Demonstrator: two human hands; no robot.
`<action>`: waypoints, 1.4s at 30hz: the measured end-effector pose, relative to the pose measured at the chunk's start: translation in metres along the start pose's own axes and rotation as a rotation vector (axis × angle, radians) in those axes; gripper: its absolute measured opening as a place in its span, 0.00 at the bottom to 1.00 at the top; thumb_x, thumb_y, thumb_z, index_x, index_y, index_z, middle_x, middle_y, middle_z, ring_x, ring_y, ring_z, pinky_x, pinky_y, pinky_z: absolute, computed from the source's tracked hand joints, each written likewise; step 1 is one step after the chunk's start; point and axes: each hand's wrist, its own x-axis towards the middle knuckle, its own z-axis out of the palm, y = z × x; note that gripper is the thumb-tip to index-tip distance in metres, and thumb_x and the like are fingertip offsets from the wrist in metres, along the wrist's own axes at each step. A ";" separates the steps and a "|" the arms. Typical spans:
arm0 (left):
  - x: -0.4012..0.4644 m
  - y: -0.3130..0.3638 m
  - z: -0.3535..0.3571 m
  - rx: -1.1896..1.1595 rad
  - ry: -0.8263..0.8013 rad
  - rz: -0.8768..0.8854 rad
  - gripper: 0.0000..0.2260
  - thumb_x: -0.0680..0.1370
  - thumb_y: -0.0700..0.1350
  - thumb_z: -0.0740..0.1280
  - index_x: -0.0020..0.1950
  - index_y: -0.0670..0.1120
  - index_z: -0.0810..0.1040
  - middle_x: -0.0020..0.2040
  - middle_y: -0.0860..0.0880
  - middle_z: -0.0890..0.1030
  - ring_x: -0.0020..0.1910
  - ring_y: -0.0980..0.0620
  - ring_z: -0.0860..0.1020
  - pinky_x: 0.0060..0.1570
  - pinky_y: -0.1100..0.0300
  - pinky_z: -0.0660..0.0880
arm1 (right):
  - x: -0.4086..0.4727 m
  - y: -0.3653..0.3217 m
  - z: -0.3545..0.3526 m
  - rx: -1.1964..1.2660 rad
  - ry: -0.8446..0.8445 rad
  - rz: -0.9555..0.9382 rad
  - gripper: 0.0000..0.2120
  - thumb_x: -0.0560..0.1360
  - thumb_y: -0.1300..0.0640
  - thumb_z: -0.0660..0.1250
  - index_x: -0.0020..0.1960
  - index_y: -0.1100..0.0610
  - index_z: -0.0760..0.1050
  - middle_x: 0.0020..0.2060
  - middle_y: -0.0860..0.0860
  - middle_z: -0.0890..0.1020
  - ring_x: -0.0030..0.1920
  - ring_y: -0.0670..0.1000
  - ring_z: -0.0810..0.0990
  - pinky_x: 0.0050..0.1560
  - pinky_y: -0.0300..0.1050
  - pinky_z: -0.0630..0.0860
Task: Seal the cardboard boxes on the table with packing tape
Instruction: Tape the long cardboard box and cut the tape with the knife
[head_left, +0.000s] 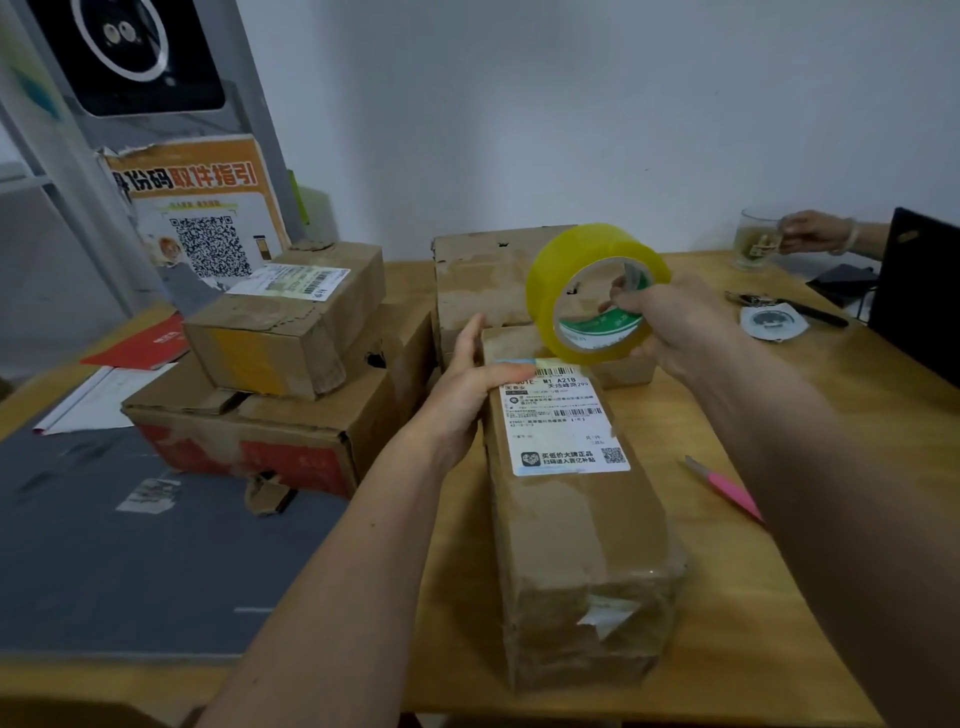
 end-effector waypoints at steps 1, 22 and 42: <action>-0.001 -0.001 0.000 -0.003 0.000 0.012 0.48 0.65 0.42 0.76 0.79 0.59 0.55 0.63 0.59 0.73 0.57 0.51 0.82 0.56 0.55 0.78 | 0.001 0.000 -0.003 -0.027 0.010 -0.024 0.14 0.77 0.69 0.64 0.61 0.61 0.73 0.50 0.58 0.81 0.50 0.57 0.81 0.46 0.57 0.80; -0.014 0.001 0.003 -0.068 -0.014 -0.101 0.46 0.70 0.41 0.75 0.80 0.61 0.52 0.66 0.42 0.79 0.61 0.41 0.80 0.67 0.40 0.71 | 0.016 0.100 -0.044 0.167 0.073 0.176 0.19 0.76 0.70 0.63 0.66 0.60 0.71 0.58 0.59 0.79 0.55 0.59 0.80 0.47 0.56 0.79; -0.039 -0.018 -0.012 -0.347 -0.029 -0.197 0.14 0.77 0.34 0.60 0.54 0.44 0.83 0.60 0.40 0.76 0.58 0.42 0.75 0.63 0.47 0.71 | -0.014 0.035 0.006 -0.134 0.077 -0.053 0.14 0.74 0.56 0.70 0.57 0.59 0.76 0.52 0.59 0.81 0.49 0.57 0.79 0.45 0.51 0.80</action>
